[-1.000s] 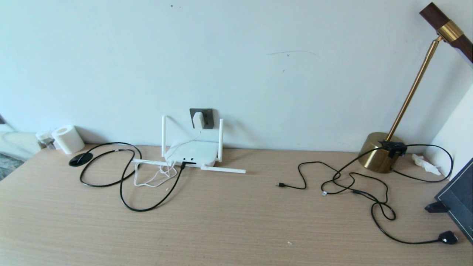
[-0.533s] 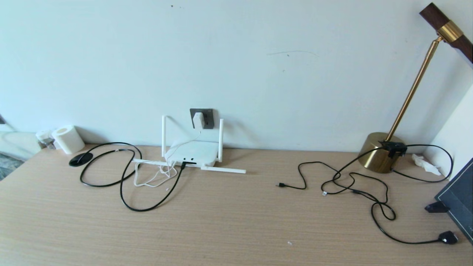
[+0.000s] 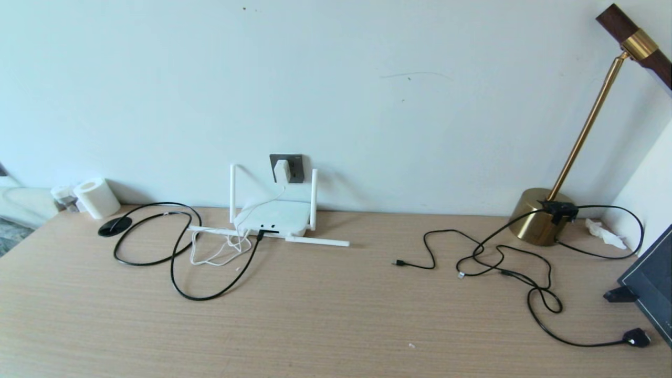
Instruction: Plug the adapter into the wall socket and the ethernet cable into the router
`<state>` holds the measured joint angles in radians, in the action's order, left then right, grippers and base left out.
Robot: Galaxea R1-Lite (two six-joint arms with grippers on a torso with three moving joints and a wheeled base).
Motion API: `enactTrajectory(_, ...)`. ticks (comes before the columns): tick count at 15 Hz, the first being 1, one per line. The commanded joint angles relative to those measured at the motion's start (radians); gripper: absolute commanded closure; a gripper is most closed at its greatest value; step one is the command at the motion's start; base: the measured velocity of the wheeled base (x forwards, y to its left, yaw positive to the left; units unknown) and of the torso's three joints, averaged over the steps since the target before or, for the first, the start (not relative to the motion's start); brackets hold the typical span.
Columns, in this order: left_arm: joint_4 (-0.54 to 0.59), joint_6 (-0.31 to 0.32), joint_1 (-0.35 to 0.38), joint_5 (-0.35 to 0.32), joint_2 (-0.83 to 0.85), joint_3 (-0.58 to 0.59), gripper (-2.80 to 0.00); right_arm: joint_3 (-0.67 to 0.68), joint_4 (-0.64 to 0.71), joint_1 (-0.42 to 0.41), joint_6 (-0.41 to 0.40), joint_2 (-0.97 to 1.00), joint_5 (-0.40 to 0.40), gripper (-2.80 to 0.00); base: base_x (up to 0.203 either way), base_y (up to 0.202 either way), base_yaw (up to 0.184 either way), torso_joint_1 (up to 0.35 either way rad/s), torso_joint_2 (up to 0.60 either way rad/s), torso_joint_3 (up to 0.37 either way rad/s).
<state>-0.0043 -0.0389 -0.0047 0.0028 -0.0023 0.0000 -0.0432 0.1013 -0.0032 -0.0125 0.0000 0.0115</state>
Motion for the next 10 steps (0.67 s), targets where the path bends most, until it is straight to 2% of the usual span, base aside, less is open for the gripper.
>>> enactTrajectory(1,0.000,-0.001,0.000,0.000,0.002,0.002,0.00,0.000,0.000,0.000,0.007,0.002,-0.001,-2.80,0.000,0.000,0.000,0.000,0.00,0.000)
enactTrajectory(3,0.000,-0.001,0.000,0.000,0.002,0.002,0.00,0.000,0.000,0.000,0.015,0.001,-0.004,-2.80,0.000,0.000,0.000,0.000,0.00,0.000)
enactTrajectory(5,0.000,-0.001,0.000,0.000,0.002,0.002,0.00,-0.001,0.000,0.000,0.056,0.002,-0.048,-2.80,0.000,0.000,0.000,0.000,0.00,0.000)
enactTrajectory(10,0.000,-0.001,0.000,0.000,0.002,0.002,0.00,-0.001,0.000,0.000,0.054,0.000,-0.048,-2.80,0.000,0.000,0.000,0.000,0.00,0.000)
